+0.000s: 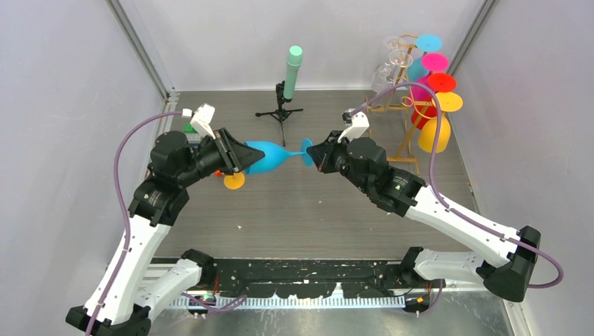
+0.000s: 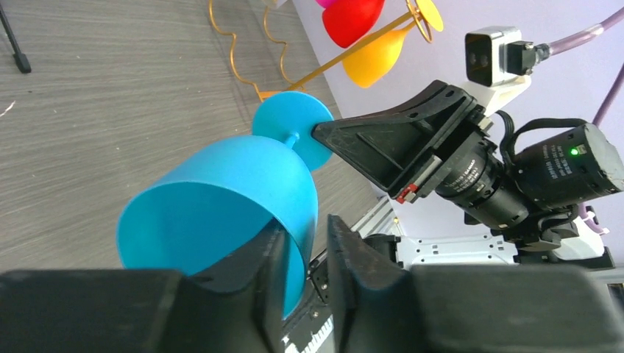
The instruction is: Take the wine glass off the wine glass rack
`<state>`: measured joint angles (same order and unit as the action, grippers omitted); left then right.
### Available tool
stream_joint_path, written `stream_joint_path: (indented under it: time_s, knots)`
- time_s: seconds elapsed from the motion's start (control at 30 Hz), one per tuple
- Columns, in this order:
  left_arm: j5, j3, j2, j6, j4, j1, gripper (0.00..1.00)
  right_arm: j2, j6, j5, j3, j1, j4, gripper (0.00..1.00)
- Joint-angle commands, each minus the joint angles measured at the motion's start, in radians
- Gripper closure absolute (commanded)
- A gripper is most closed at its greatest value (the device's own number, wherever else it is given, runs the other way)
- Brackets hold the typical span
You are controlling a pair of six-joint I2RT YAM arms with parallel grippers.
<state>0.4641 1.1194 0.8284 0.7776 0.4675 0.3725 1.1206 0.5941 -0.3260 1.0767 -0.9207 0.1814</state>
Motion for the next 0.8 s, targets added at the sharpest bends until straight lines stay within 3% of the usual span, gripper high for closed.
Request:
stream_joint_path:
  time_s: [0.0, 0.07, 0.13, 0.17, 0.27, 0.33, 0.4, 0.77]
  knots:
    - [0.018, -0.009, 0.013, -0.018, -0.047, -0.004, 0.82, 0.006, 0.023, 0.014, 0.017, -0.001, -0.034, 1.00]
    - [0.010, -0.008, 0.017, -0.028, -0.041, -0.004, 0.99, 0.016, 0.015, 0.021, 0.025, -0.001, -0.016, 1.00]
    - [0.001, -0.002, 0.022, -0.064, -0.025, -0.004, 1.00, 0.031, -0.002, 0.018, 0.047, -0.001, 0.024, 0.97]
    - [-0.014, 0.007, 0.026, -0.086, -0.001, -0.004, 1.00, 0.042, -0.010, 0.016, 0.057, -0.001, 0.042, 0.92]
    - [-0.046, 0.038, 0.047, -0.156, 0.077, -0.003, 1.00, 0.060, -0.042, -0.020, 0.102, -0.001, 0.140, 0.63]
    - [-0.066, 0.057, 0.068, -0.192, 0.122, 0.002, 1.00, 0.062, -0.058, -0.052, 0.115, -0.001, 0.182, 0.51]
    - [-0.097, 0.067, 0.091, -0.217, 0.158, 0.011, 1.00, 0.056, -0.071, -0.086, 0.119, -0.001, 0.212, 0.46]
    - [-0.397, 0.221, 0.389, -0.326, 0.320, 0.208, 1.00, -0.023, -0.086, -0.211, 0.115, -0.001, 0.317, 0.46]
